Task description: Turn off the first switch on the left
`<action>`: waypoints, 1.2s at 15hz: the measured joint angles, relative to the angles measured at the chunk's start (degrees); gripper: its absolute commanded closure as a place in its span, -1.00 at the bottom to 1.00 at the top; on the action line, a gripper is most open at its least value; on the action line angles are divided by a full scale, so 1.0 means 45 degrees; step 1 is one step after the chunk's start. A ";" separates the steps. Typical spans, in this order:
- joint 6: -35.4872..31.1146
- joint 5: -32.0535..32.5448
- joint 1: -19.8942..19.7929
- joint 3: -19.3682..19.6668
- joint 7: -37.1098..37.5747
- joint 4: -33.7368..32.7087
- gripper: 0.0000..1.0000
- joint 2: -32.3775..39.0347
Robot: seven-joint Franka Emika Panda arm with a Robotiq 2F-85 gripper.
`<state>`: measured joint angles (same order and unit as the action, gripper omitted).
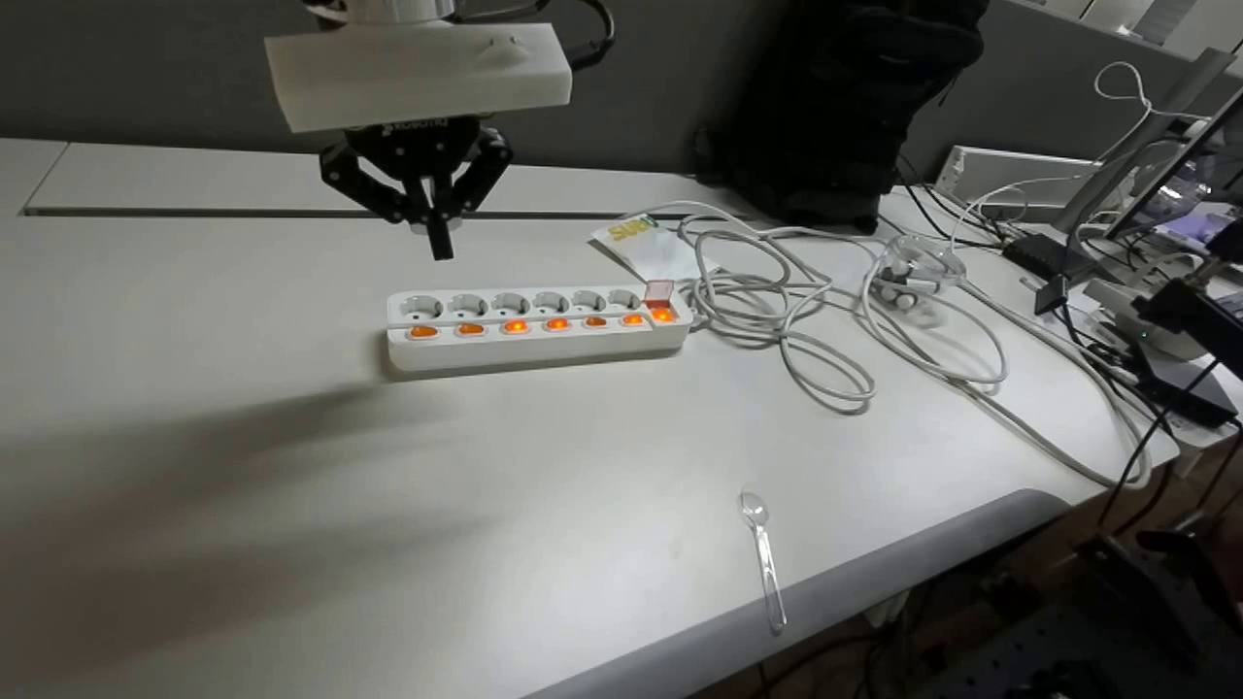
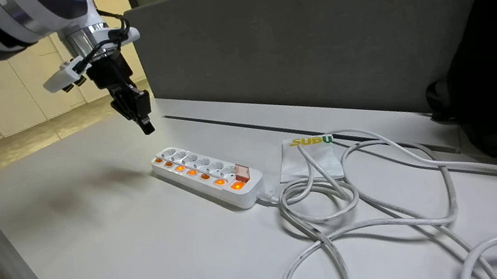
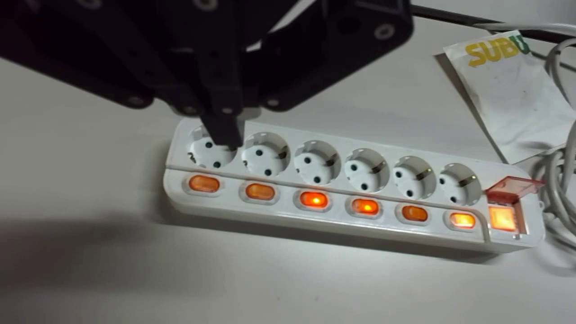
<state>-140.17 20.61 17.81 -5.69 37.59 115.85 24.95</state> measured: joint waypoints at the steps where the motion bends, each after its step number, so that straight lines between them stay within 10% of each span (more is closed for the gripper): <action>1: -0.0116 -0.0080 0.0162 0.0090 0.0024 -0.0036 0.98 0.0151; 18: -0.1470 -0.0101 0.1195 0.0858 0.0071 -0.0156 1.00 0.1275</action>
<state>-146.79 20.16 23.19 -1.83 37.91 115.14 30.69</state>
